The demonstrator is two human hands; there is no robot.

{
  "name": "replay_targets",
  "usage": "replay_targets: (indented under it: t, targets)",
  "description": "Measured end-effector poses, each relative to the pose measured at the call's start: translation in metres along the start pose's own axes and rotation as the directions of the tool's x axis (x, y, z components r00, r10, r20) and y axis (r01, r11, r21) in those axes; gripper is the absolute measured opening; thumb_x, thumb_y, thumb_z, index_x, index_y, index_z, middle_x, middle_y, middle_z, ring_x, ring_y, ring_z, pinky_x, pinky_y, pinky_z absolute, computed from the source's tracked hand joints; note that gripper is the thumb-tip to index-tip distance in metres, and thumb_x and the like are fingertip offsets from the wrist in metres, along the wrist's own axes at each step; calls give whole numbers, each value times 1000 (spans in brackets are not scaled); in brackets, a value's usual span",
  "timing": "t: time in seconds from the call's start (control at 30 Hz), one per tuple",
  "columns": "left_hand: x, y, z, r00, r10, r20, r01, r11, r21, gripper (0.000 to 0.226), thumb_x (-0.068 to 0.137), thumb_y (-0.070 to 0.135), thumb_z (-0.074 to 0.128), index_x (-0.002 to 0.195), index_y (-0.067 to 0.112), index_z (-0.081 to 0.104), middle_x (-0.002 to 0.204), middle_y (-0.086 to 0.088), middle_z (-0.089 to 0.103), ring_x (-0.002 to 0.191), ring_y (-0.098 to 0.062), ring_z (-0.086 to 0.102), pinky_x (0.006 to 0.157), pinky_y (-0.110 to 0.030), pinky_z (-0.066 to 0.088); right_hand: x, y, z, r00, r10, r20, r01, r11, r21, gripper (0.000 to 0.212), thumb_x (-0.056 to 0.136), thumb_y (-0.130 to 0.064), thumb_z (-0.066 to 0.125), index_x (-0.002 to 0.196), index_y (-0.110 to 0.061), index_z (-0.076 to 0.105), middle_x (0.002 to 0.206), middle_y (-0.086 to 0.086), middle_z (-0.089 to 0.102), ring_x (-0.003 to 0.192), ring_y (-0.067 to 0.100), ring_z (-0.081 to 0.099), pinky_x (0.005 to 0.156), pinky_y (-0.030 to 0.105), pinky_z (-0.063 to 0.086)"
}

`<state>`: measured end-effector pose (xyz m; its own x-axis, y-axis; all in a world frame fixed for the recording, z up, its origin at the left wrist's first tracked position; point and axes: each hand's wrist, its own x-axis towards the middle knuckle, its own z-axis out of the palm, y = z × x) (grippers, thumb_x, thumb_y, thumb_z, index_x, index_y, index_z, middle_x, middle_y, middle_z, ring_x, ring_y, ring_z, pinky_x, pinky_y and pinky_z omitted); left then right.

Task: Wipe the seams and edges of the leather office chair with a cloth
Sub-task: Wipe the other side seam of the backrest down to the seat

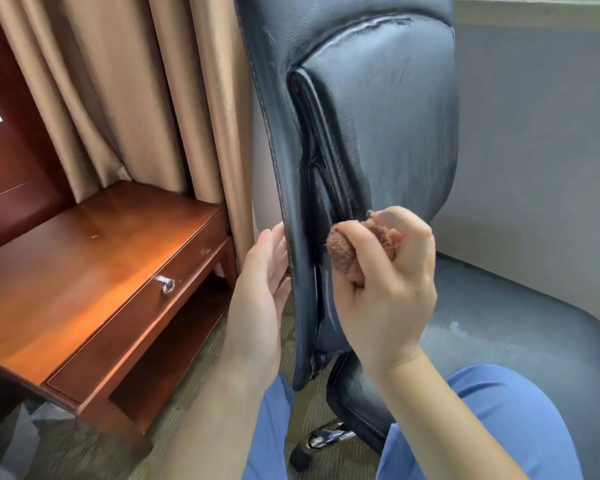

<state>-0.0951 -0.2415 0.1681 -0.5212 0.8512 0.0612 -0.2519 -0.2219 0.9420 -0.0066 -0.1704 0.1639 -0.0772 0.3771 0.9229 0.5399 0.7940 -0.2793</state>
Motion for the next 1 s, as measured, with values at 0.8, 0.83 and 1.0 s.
replay_targets:
  t: [0.8,0.83,1.0]
  targets:
    - [-6,-8,2,996,-24,-86,24,1000,8,40,100,41,35,125,28,63,124,11,66,123,-6,55,114,-43,31,-64,31,6,984,-75,163,80,996,-26,25,77,-12,61,99,-24,59,111,1,42,91,23,50,56,26,45]
    - [-6,-9,2,996,-20,-90,21,1000,7,40,99,42,36,127,28,62,125,11,65,123,-6,54,114,-43,31,-66,30,6,987,-39,159,42,999,-17,21,79,-14,60,98,-23,64,110,1,43,91,23,51,55,24,44]
    - [-6,-16,4,996,13,-93,-10,1000,24,43,96,44,41,133,28,57,132,12,61,127,-7,51,114,-42,31,-26,10,5,996,81,19,-83,991,104,14,89,-20,63,88,-10,74,97,2,61,77,23,61,60,26,47]
